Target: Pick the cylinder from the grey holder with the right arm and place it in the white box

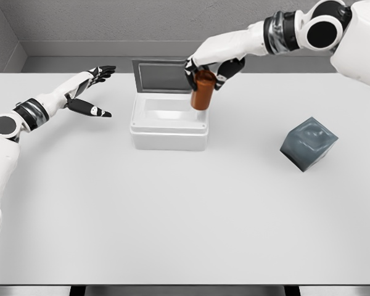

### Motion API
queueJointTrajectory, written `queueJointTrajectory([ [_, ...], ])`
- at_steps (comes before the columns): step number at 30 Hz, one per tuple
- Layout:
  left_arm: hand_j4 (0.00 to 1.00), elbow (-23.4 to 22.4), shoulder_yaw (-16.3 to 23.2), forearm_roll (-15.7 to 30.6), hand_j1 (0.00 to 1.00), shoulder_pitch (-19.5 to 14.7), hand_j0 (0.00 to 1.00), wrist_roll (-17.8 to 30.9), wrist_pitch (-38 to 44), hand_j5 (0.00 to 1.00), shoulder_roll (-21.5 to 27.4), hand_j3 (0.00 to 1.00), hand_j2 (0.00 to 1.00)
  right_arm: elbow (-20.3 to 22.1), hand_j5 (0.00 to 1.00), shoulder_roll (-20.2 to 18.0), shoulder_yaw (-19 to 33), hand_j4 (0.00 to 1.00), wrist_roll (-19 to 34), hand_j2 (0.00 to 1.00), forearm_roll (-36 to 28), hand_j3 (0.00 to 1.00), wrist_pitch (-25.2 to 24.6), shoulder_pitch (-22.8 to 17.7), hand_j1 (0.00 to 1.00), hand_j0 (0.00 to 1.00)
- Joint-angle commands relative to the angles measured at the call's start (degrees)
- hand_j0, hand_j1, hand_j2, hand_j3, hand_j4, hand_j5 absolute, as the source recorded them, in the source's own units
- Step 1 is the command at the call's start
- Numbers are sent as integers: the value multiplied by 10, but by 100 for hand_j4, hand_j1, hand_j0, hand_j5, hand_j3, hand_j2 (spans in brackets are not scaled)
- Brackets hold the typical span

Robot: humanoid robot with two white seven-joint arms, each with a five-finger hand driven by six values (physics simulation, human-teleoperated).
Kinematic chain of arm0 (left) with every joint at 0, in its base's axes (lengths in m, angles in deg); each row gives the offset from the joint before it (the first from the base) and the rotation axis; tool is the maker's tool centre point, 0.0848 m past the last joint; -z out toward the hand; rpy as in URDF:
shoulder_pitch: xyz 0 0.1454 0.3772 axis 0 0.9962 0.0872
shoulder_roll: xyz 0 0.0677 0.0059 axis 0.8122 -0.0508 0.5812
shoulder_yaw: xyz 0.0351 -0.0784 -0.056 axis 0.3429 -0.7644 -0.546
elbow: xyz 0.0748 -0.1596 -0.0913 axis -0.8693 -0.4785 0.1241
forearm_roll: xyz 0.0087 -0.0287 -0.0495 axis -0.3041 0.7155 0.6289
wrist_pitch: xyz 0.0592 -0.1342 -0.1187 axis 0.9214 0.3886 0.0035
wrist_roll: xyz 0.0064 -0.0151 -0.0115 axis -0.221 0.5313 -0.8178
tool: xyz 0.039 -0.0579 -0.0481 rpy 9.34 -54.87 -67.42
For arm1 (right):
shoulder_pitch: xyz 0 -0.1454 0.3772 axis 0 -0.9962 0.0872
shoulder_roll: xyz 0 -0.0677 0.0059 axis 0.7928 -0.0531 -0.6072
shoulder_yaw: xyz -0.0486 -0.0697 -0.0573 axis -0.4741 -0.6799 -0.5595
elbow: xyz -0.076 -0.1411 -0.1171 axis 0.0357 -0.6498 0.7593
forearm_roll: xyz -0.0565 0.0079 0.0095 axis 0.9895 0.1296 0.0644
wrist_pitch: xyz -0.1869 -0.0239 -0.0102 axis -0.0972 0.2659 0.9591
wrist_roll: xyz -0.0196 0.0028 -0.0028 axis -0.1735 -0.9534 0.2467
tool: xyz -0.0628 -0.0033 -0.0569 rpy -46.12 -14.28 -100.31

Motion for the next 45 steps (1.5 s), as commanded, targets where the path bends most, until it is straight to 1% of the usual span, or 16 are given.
queueJointTrajectory([
  [1, 100, 1, -3, 5, 100, 0, 100, 0, 1, 100, 0, 100, 100, -28, 40, 10, 2, 40, -1, 40, -4, 40, -2, 0, 40, 40],
  [10, 100, 1, -3, 5, 100, 0, 100, 0, 1, 100, -2, 100, 100, -24, 40, 24, -1, 40, -1, 40, -3, 40, -2, -2, 40, 40],
  [18, 100, 1, -3, 5, 100, 0, 100, 0, 1, 100, -2, 100, 100, -18, 40, 27, -3, 40, -1, 40, 1, 40, -2, -7, 40, 40],
  [28, 100, 1, -3, 5, 100, 0, 100, 0, 1, 100, -2, 100, 100, -30, 41, 27, 0, 41, 0, 41, 2, 41, -2, -10, 41, 41],
  [29, 100, 1, -3, 5, 100, 0, 100, 0, 1, 100, -2, 100, 100, -28, 43, 26, 0, 43, 0, 43, 2, 43, -2, -10, 43, 43],
  [32, 100, 1, -3, 5, 100, 0, 100, 0, 1, 100, -2, 100, 100, -28, 53, 26, 0, 53, 0, 53, 3, 53, -2, -10, 53, 53],
  [34, 100, 1, -3, 5, 100, 0, 100, 0, 1, 100, -2, 100, 100, -29, 59, 26, 4, 59, -1, 59, 17, 59, -2, -11, 59, 59],
  [35, 100, 1, -3, 5, 100, 0, 100, 0, 1, 100, -2, 100, 100, -29, 66, 26, 4, 66, -1, 66, 18, 66, -2, -11, 66, 66],
  [38, 100, 1, -3, 5, 100, 0, 100, 0, 1, 100, -2, 100, 100, -27, 75, 27, 2, 75, -1, 75, 18, 75, -2, -11, 75, 75],
  [39, 100, 1, -3, 5, 100, 0, 100, 0, 1, 100, -2, 100, 100, -27, 80, 33, 1, 80, -1, 80, 24, 80, -2, -11, 80, 80],
  [42, 100, 1, -3, 5, 100, 0, 100, 0, 1, 100, -2, 100, 100, -26, 85, 33, 3, 85, -2, 85, 33, 85, -2, -11, 85, 85],
  [43, 100, 1, -3, 5, 100, 0, 100, 0, 1, 100, -2, 100, 100, -26, 89, 33, 4, 89, -2, 89, 33, 89, -2, -11, 89, 89],
  [45, 100, 1, -3, 5, 100, 0, 100, 0, 1, 100, -2, 100, 100, -24, 94, 33, 4, 94, -2, 94, 35, 94, -2, -11, 94, 94],
])
